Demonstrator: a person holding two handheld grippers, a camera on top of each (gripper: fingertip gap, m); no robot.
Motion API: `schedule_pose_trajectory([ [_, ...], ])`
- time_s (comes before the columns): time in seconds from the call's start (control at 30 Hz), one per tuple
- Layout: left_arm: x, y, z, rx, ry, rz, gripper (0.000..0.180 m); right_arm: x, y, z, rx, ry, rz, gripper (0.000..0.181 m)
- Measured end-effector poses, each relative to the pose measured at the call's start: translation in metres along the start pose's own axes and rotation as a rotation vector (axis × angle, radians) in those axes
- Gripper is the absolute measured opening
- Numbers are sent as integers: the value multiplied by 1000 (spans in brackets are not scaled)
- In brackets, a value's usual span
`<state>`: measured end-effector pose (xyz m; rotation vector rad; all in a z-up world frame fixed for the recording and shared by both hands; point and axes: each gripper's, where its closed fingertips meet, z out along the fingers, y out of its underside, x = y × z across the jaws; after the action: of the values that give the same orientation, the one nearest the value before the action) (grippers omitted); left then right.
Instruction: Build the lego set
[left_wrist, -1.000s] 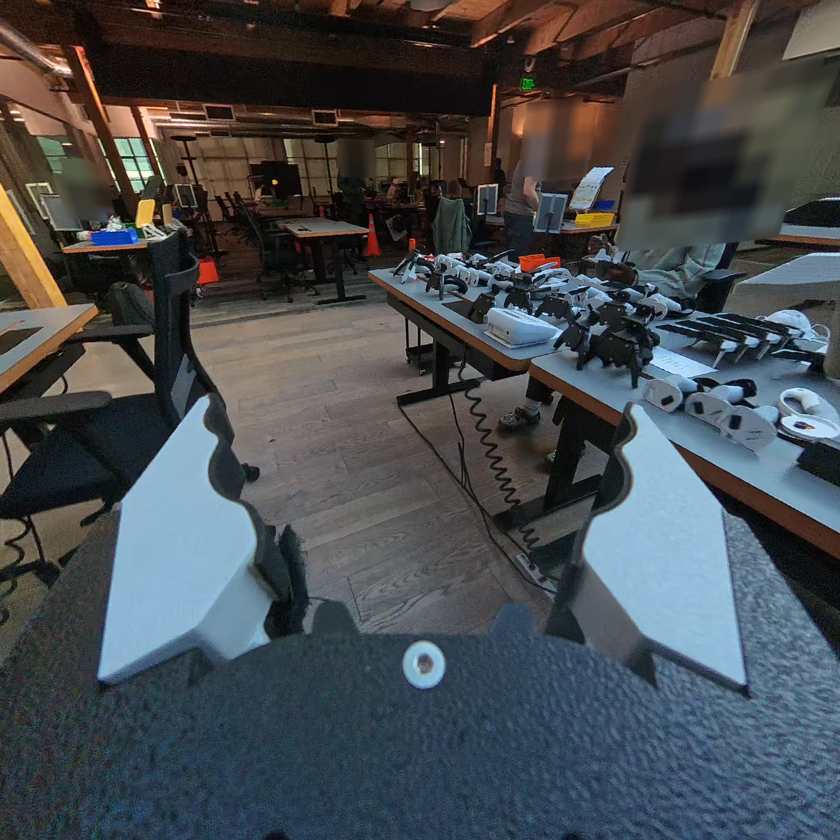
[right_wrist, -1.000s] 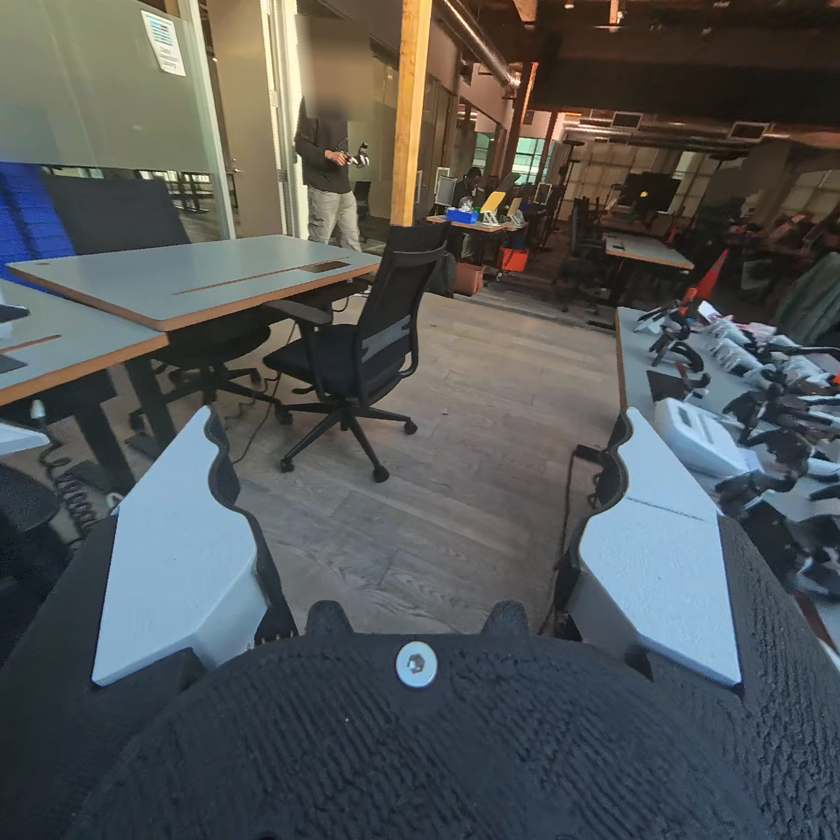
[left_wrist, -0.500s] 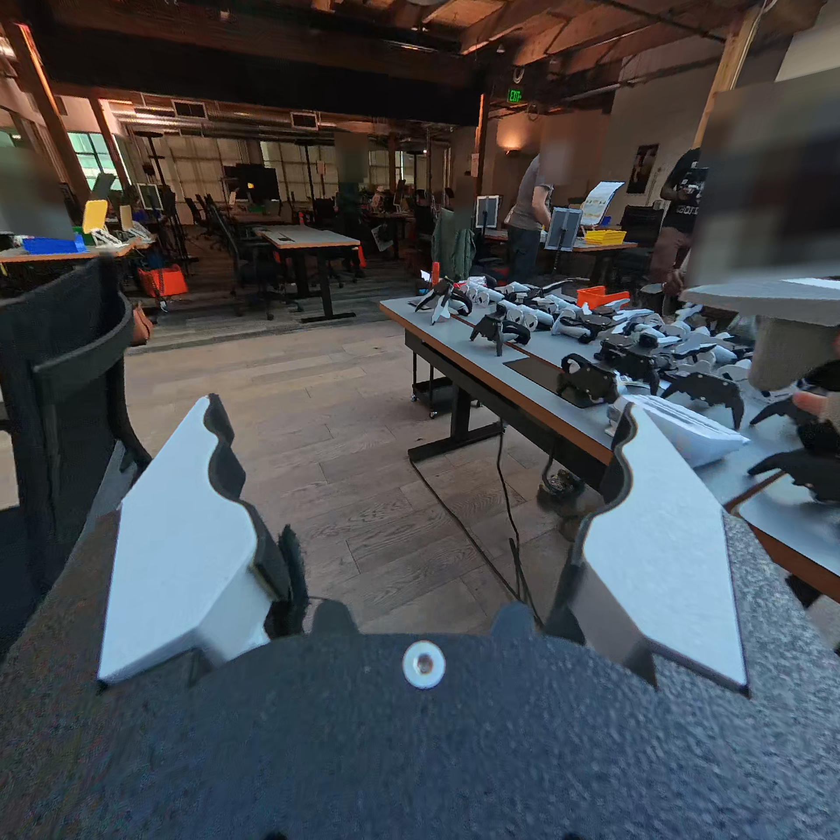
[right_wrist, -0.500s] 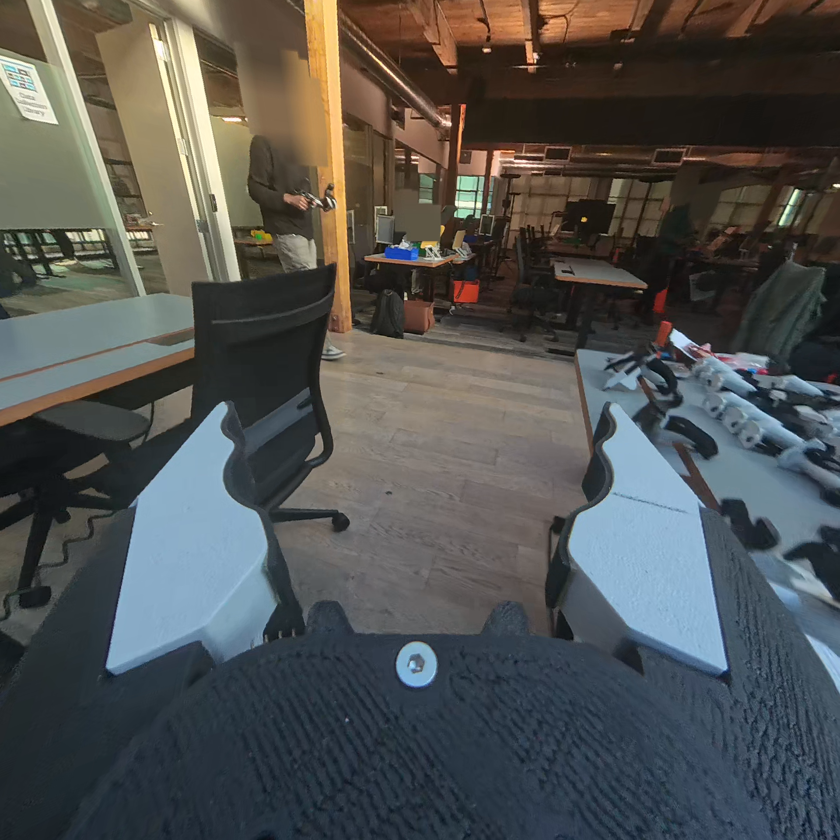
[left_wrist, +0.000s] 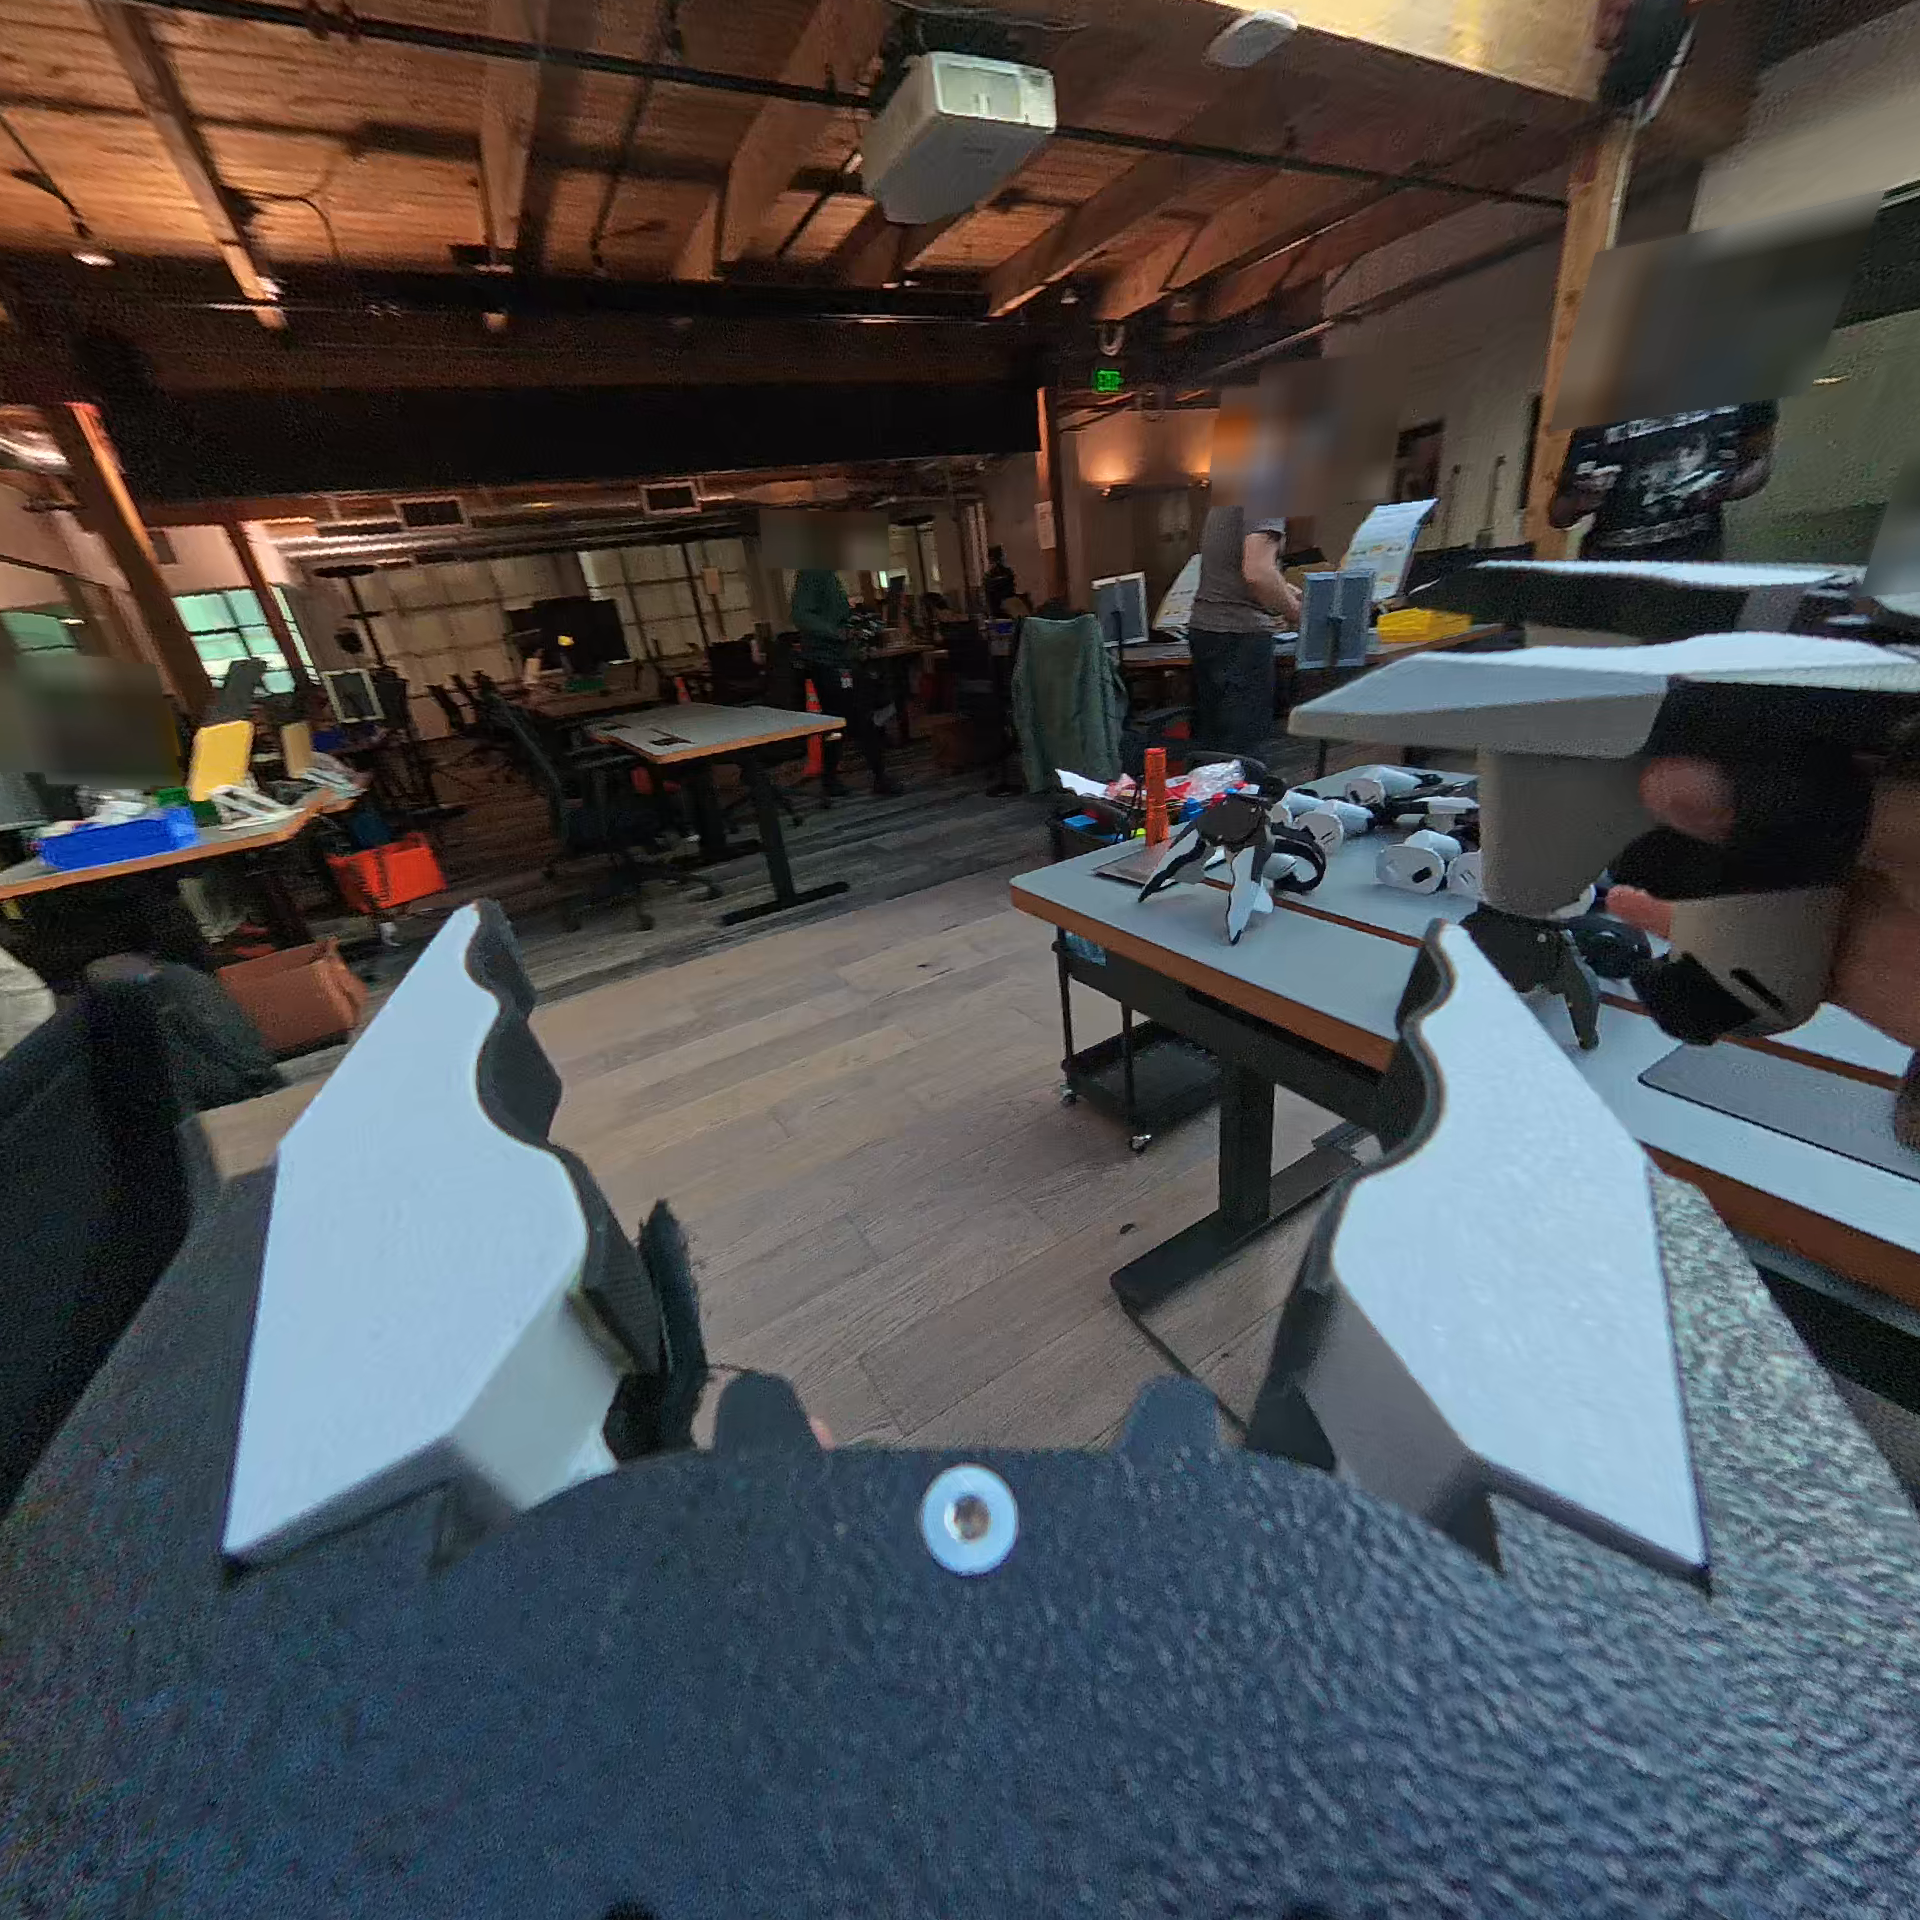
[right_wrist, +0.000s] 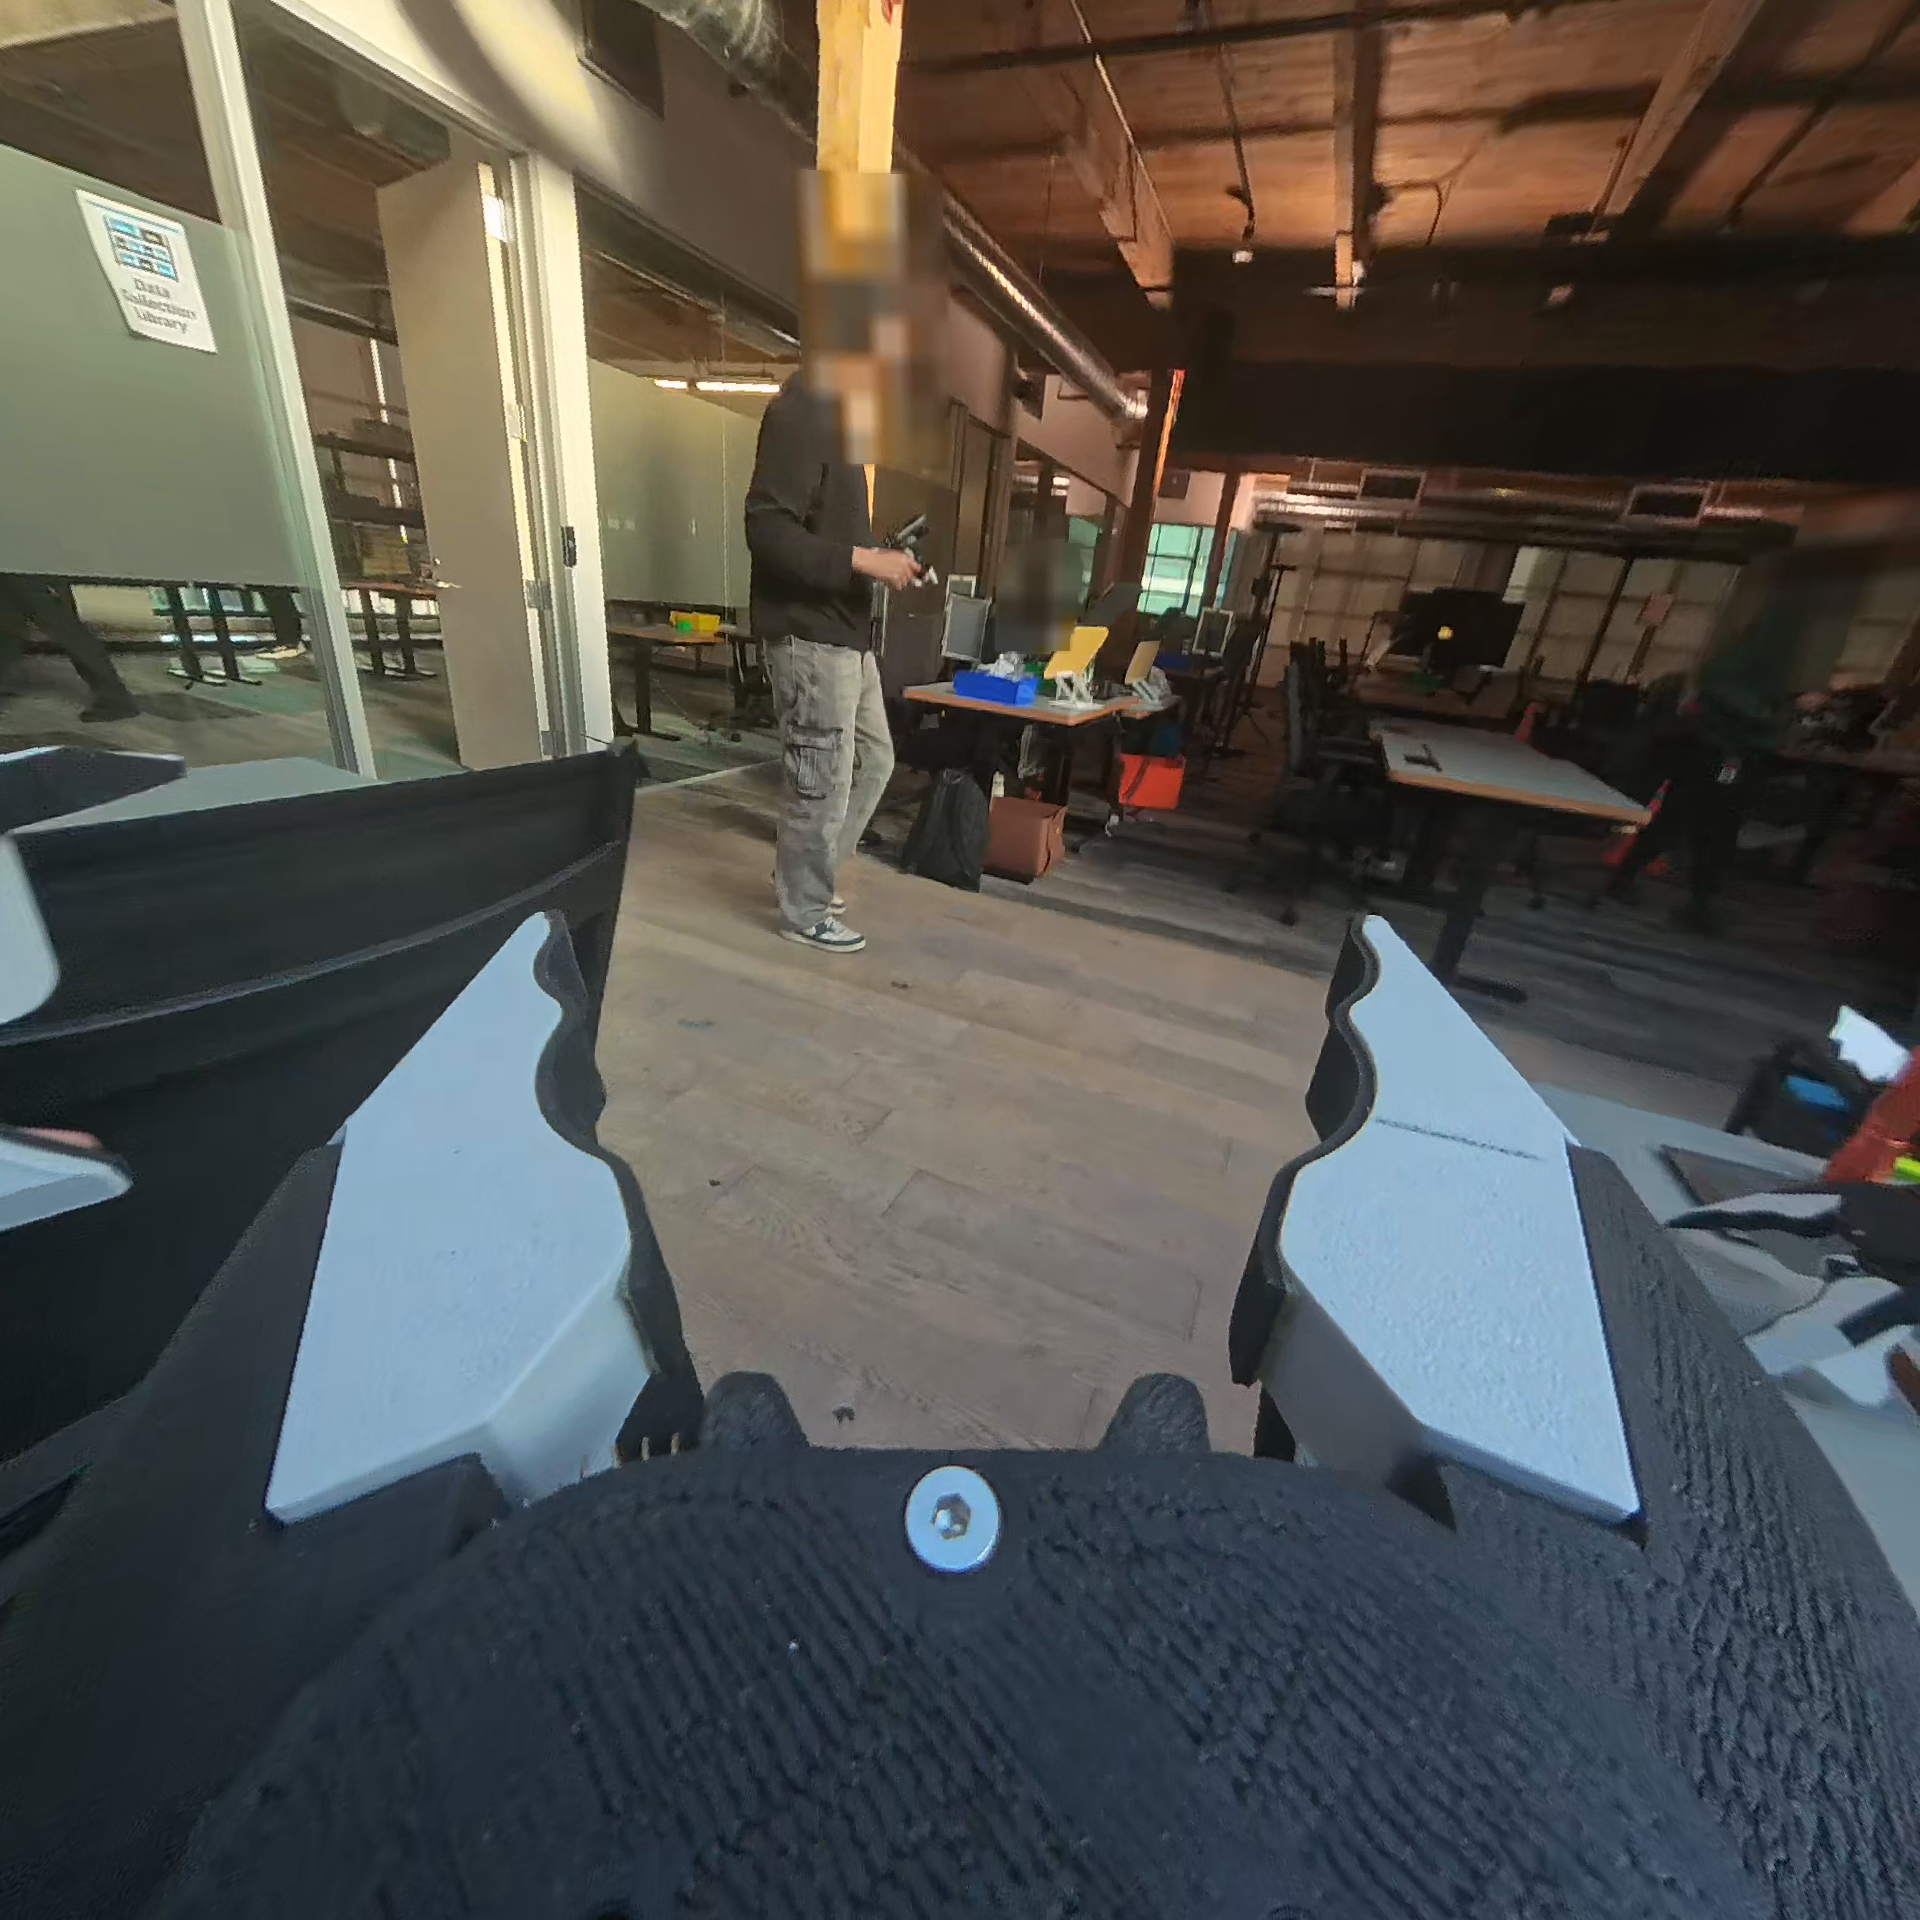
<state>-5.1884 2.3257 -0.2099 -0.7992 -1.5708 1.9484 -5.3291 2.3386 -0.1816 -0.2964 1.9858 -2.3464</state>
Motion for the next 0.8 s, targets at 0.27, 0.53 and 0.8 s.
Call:
schedule_pose_trajectory([
  [0.27,-95,25,252,53,115,14,156,134,20,152,0,207,-84,134],
  [0.53,-280,92,430,91,-165,100,156,338,62,273,83,610,-217,125],
  [0.8,-488,116,554,14,-385,60,154,436,104,566,70,492,-153,125],
])
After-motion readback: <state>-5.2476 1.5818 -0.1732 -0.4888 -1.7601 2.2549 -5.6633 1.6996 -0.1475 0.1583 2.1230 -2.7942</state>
